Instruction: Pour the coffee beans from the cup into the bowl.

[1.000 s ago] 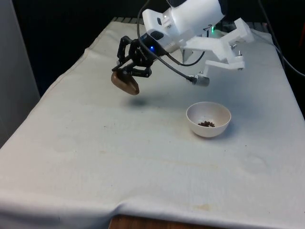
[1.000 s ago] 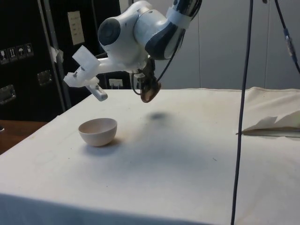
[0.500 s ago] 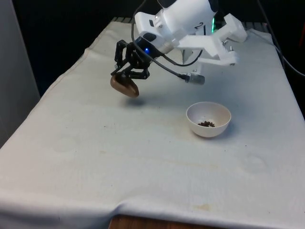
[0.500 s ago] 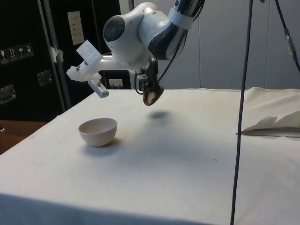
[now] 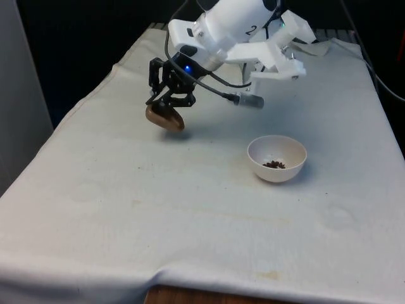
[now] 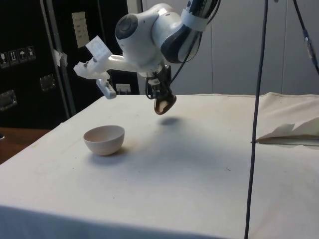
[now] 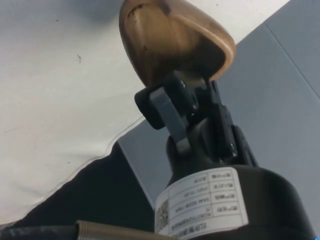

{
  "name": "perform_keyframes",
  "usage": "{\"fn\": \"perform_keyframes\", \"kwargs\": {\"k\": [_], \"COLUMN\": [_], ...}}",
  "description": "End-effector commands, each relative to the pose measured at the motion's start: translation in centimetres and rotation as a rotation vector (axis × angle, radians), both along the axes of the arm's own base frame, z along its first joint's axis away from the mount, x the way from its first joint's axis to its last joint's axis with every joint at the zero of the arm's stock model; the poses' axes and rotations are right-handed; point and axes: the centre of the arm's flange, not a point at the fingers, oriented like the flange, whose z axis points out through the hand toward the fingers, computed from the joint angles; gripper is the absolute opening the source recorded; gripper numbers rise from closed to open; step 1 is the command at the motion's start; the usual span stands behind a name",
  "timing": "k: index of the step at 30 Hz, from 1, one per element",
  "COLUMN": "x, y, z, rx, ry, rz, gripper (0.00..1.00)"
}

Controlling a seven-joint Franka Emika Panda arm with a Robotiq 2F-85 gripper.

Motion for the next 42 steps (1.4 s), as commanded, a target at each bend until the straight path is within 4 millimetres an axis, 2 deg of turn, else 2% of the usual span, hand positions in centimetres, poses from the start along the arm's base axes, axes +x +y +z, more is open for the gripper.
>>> {"fn": "perform_keyframes", "kwargs": {"k": [1,42], "x": [-0.1,-1.3], "y": [-0.2,-4.7], "z": [-0.1,-1.0], "rx": [0.024,0.253], "ry": [0.000,0.028], "rz": [0.003,-0.032], "gripper": [0.00,0.00]}}
